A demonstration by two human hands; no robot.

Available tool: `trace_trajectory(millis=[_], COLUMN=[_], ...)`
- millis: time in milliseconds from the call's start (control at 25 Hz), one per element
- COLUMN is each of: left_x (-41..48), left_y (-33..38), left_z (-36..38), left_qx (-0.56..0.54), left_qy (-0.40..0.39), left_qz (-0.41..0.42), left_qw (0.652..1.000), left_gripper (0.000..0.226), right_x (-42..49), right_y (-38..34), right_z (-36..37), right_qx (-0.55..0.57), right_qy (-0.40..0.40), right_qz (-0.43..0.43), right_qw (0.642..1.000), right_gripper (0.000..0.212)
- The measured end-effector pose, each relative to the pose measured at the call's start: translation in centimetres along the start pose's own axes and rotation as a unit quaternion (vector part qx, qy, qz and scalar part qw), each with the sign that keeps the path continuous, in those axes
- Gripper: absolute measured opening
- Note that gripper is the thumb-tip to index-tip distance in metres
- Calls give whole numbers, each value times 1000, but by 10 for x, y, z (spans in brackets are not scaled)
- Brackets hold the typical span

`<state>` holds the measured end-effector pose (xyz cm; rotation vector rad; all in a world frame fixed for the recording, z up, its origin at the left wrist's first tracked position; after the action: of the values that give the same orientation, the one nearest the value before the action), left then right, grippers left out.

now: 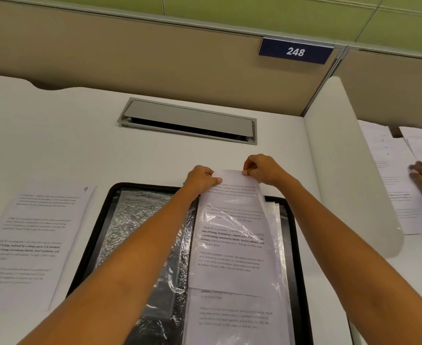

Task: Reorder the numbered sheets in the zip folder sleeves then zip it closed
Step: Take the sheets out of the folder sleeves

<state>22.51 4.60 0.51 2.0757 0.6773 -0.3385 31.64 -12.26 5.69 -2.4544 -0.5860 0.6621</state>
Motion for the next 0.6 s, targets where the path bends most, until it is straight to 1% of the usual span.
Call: trace_trajectory(millis=[40,120,160,200,240,280,320,400,440,480,600], left_x=[1,5,7,9,11,14,17,20,21,19,16], left_y=[0,-1,-1,-2,-1,-1,-1,3,7,11,25], left_z=[-2,-5,-7,-9,-11,-13,-15,-19,-20,-22,-27], left_qx=[-36,-92,-115,-140,-164,-186,-203,-226,-231,-234,-246], left_qy=[-4,2,11,19,28,39,53,77,89,103,140], left_qz=[-4,-21,-29,-33,-35,-37,-38,-32,-26,-20,-13], left_qw=[999,996,993,989,985,981,977,971,968,967,959], left_gripper=[49,43,44,45,45,42,33,15,12,13,28], right_x=[-1,-4,-7,-10,-13,-16,-17,-19,-19,-20,-19], right_y=[0,0,1,2,3,4,6,8,9,9,5], right_z=[-2,-6,-7,-8,-8,-6,-5,-1,1,3,8], right_qx=[21,56,63,64,63,65,70,82,83,81,51], right_qy=[13,29,21,4,-13,-25,-27,-12,-2,9,38], right_qz=[7,43,67,90,108,120,126,127,125,120,102], right_qw=[1000,997,996,994,992,990,989,988,989,989,993], right_gripper=[14,39,51,59,60,57,53,46,45,45,46])
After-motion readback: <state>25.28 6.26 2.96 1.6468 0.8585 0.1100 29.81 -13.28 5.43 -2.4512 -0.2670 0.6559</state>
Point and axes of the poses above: each hand's wrist, its own x-axis towards the middle knuckle, its own z-axis out of the palm, y = z × x, the point moved 3 cm from there along x, towards the middle knuckle, and after that the axes turned 7 degrees about x, right-handed, at the moved point
